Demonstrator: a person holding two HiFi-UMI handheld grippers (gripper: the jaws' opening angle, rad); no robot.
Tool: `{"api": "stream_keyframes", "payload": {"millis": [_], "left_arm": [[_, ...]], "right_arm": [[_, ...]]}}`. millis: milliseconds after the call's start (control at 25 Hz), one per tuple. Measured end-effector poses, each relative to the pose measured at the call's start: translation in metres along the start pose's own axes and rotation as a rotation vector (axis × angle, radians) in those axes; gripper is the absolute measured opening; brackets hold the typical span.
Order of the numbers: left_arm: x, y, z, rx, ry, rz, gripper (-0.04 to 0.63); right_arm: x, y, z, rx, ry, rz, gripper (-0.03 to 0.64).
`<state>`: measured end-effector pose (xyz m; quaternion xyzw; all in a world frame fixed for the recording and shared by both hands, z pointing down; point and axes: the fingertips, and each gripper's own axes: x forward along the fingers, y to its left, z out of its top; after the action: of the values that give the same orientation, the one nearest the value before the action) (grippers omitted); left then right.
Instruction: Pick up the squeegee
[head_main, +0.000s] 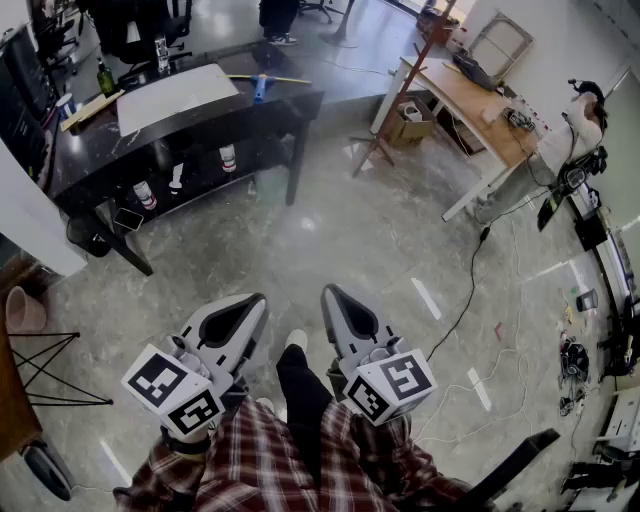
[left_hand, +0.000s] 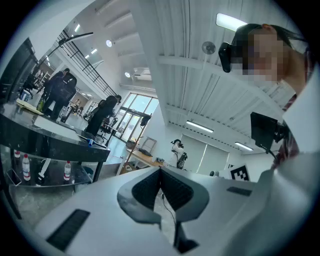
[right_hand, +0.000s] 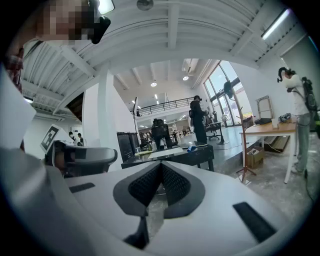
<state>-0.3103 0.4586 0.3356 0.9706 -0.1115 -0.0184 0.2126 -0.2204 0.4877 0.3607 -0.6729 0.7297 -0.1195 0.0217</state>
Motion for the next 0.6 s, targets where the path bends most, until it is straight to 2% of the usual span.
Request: {"api": "stream_keyframes", "payload": {"millis": [360, 600], "left_arm": [[0.121, 0.033, 0.055, 0.047, 0.002, 0.006, 0.009], [0.164, 0.055, 0.06, 0.042, 0.005, 0.046, 0.009]], "right_arm": [[0.073, -0.096, 0.06, 0.014, -0.02, 0.062, 0.011], [0.107, -0.144, 0.062, 0.041, 0.014, 0.082, 0.011]]}}
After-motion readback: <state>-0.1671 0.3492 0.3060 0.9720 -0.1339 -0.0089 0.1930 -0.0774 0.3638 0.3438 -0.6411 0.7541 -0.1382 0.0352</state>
